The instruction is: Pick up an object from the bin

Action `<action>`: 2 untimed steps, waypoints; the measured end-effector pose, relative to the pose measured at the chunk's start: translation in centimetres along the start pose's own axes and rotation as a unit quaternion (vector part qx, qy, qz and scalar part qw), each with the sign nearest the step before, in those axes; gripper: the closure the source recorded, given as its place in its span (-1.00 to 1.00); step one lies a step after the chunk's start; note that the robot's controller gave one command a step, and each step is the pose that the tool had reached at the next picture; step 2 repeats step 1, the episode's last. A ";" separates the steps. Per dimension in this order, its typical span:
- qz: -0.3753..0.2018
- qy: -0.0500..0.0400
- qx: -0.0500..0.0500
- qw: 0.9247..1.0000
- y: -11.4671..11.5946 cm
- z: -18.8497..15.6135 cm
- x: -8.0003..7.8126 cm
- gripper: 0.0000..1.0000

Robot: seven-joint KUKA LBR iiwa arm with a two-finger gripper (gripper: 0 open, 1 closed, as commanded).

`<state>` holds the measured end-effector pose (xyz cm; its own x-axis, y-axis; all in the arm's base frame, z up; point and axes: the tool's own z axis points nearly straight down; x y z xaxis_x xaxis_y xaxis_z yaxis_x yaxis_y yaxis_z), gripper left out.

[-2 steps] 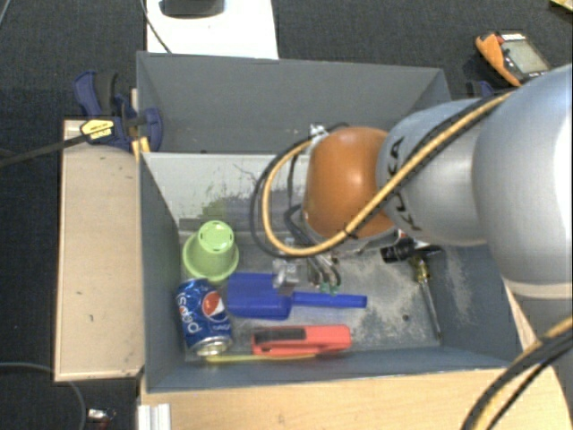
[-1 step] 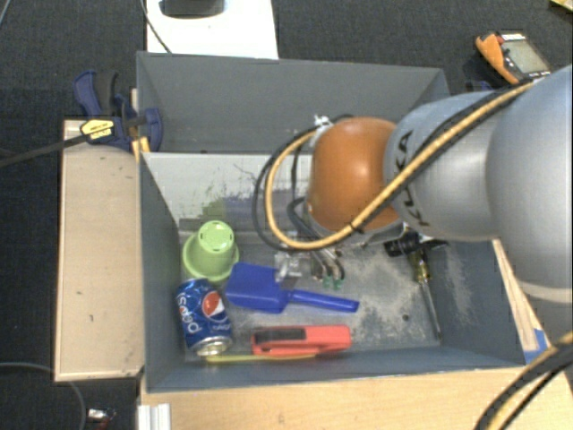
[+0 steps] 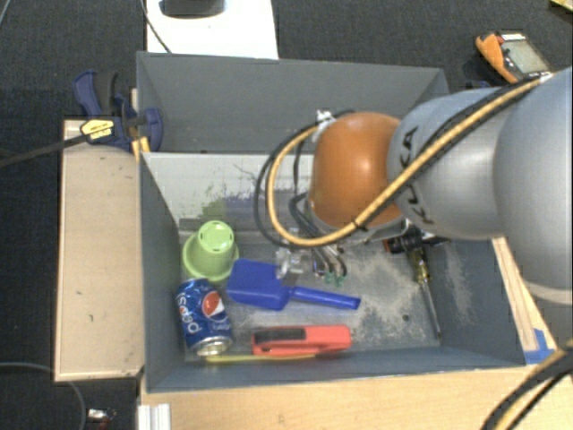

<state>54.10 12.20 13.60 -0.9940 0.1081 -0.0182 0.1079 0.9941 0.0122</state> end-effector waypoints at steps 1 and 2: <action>0.000 0.000 0.000 1.000 0.0 -1.0 0.0 1.00; 0.000 0.000 0.000 1.000 0.0 -1.0 0.0 1.00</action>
Offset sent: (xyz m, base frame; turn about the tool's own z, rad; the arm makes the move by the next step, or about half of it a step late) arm 0.0000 -0.0001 0.0330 0.0004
